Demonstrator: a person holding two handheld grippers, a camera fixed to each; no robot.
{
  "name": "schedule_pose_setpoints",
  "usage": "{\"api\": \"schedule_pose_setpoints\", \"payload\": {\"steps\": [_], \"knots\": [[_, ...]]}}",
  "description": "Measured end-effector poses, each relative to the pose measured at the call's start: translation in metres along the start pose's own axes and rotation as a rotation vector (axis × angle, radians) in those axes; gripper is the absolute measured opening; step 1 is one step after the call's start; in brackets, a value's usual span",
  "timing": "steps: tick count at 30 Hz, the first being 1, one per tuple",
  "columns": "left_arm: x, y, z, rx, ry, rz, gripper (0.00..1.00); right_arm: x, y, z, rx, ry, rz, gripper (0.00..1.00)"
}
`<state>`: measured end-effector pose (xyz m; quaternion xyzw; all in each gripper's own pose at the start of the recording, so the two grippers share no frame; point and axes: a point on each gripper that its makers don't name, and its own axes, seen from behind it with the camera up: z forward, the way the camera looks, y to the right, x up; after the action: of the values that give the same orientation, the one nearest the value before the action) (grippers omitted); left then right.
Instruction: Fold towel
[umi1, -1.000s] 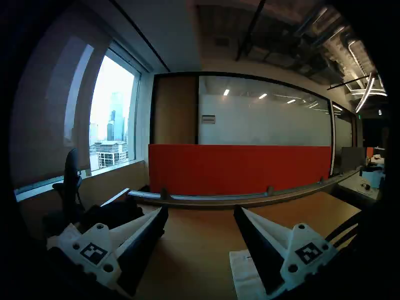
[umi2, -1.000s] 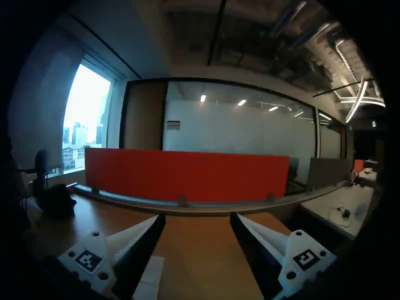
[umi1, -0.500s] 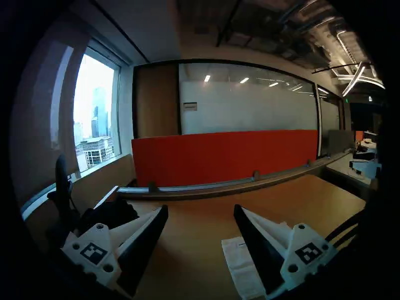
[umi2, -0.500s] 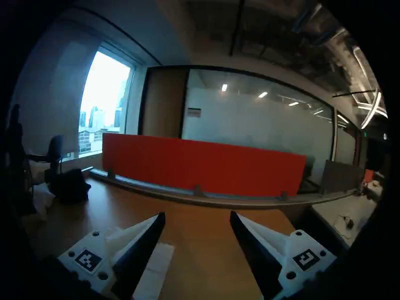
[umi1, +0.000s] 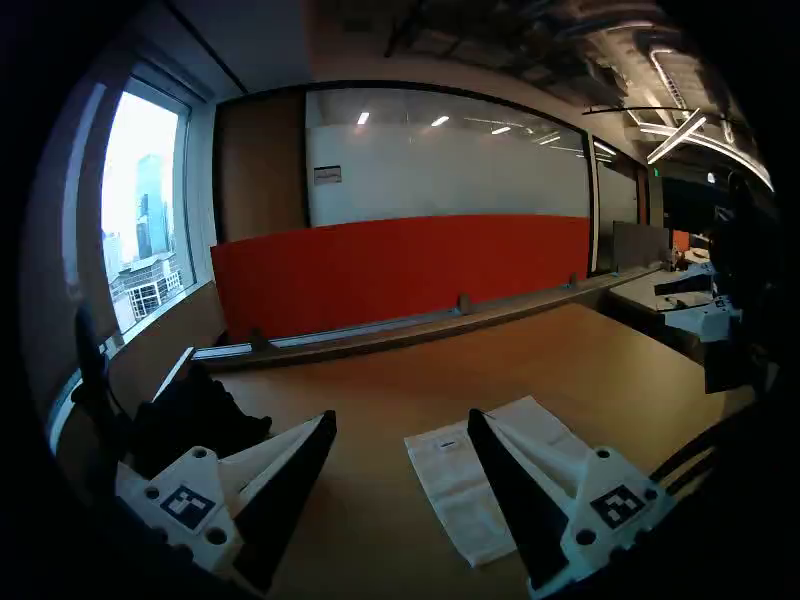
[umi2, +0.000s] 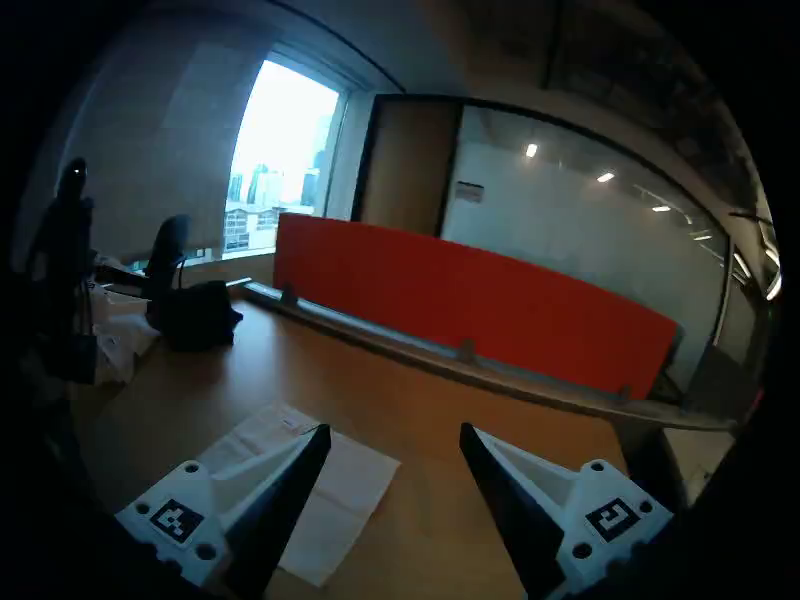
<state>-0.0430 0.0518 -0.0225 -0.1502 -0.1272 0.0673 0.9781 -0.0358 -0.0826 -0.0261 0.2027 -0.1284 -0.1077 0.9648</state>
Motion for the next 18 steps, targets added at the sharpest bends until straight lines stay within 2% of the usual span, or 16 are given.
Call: {"api": "schedule_pose_setpoints", "payload": {"steps": [9,18], "knots": [[-0.03,0.017,0.003,-0.057,-0.066,0.042,0.97,-0.027,-0.017,0.008,0.079,-0.077,-0.055,1.0],[-0.065,0.027,0.009,-0.089,-0.123,0.064,0.98,-0.062,-0.028,0.016,0.115,-0.136,-0.073,1.0]]}}
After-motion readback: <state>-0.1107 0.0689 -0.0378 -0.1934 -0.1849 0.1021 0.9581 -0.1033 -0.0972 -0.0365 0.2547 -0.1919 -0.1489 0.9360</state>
